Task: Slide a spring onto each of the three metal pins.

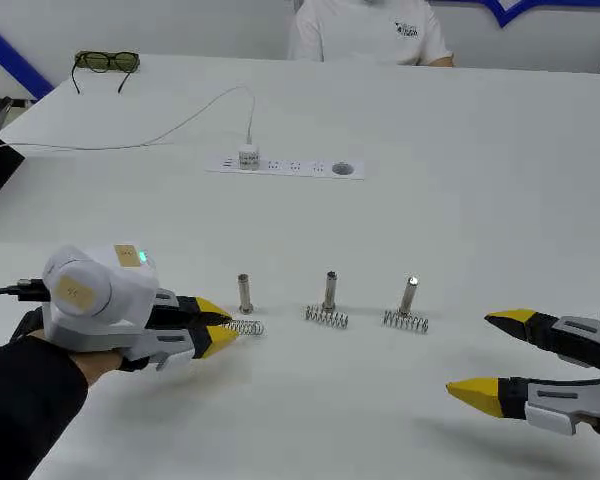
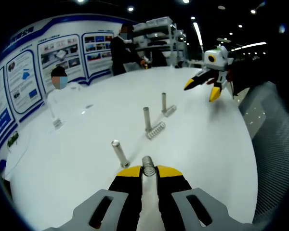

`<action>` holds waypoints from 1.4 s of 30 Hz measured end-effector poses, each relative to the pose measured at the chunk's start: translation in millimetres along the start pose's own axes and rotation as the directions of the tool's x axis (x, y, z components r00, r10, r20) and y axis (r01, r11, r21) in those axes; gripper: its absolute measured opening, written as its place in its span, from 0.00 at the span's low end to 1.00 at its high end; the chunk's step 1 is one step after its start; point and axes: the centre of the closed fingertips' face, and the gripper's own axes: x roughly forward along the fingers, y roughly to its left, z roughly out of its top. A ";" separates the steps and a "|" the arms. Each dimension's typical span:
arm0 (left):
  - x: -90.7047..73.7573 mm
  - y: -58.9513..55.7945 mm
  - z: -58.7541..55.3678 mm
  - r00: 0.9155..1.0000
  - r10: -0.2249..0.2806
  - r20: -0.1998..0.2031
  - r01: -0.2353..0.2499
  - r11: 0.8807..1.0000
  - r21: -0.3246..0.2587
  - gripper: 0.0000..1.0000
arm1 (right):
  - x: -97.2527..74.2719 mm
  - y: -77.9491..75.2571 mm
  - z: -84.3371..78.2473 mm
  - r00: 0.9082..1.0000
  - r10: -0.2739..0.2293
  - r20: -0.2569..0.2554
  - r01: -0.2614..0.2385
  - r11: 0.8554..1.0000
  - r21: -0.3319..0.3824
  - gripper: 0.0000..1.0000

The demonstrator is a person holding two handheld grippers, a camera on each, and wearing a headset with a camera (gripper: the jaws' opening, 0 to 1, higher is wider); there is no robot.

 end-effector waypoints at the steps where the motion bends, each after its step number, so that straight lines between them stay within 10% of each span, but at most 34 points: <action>1: 0.1 0.4 1.0 1.000 0.000 0.002 0.000 1.000 0.001 0.11 | 0.0 0.1 0.0 1.000 0.001 0.000 -0.001 1.000 0.001 0.64; 23: -0.8 -27.0 18.1 0.997 -0.079 -0.014 0.080 0.995 0.067 0.10 | 10.6 29.2 30.5 0.996 0.090 -0.005 -0.090 0.992 -0.092 0.48; 42: 3.7 -68.8 40.1 0.975 -0.220 -0.036 0.223 0.964 0.143 0.10 | 64.1 101.7 46.9 0.949 0.294 -0.110 -0.313 0.919 -0.240 0.32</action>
